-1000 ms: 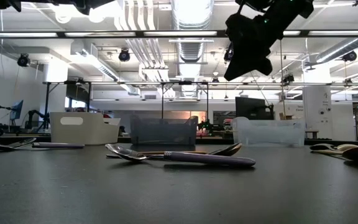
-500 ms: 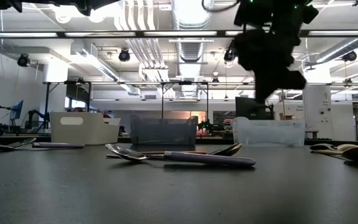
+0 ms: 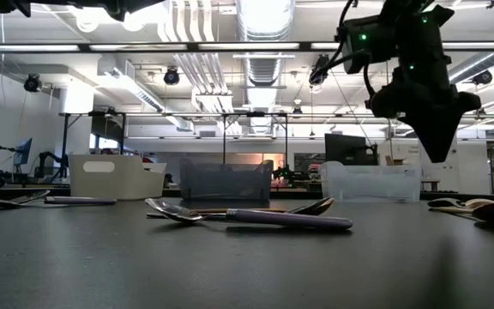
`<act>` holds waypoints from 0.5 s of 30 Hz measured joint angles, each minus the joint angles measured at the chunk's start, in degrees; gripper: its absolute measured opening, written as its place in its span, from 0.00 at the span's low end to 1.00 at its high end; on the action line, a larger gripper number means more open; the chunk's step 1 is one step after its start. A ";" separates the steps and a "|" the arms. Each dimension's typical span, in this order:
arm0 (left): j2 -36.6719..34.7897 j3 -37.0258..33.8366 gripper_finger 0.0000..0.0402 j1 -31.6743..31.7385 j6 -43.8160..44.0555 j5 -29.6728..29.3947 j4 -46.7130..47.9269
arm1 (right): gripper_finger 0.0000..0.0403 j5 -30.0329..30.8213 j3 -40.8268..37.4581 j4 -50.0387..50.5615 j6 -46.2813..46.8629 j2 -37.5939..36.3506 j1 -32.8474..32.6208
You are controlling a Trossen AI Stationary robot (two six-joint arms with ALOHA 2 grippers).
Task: Sort silverware by color (type)
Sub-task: Put the gold spoon into the black bin
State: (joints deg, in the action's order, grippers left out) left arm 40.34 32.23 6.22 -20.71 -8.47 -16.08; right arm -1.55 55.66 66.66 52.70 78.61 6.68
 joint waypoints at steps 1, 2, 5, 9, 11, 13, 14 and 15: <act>0.00 0.00 0.21 0.00 0.00 0.00 -0.11 | 0.08 0.17 -0.28 -0.04 0.00 0.00 0.04; 0.00 0.00 0.21 0.00 -0.01 0.00 -0.40 | 0.08 0.16 -0.69 -0.06 -0.01 0.05 0.25; 0.04 0.02 0.21 0.00 -0.02 0.00 -0.81 | 0.07 0.66 -2.67 -0.07 -0.05 0.05 1.47; 0.07 0.02 0.21 0.00 -0.04 0.00 -0.82 | 0.03 2.18 -5.81 -0.07 -1.10 -0.15 4.21; 0.04 0.02 0.21 0.00 -0.04 0.00 -0.80 | 0.02 2.41 -7.33 -0.75 -2.21 -0.15 5.78; 0.07 0.02 0.21 0.00 -0.07 0.00 -0.87 | 0.02 2.82 -8.75 -2.57 -3.15 -0.15 7.43; 0.07 0.02 0.21 0.00 -0.07 0.00 -0.89 | 0.02 2.99 -9.41 -3.90 -3.80 -0.15 8.22; 0.09 0.02 0.21 0.00 -0.07 0.00 -0.91 | 0.02 3.05 -10.03 -5.40 -4.36 -0.15 8.94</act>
State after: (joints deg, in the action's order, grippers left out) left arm 40.42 32.25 6.22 -20.78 -8.47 -16.99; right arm 1.50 45.63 61.26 48.34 78.46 15.62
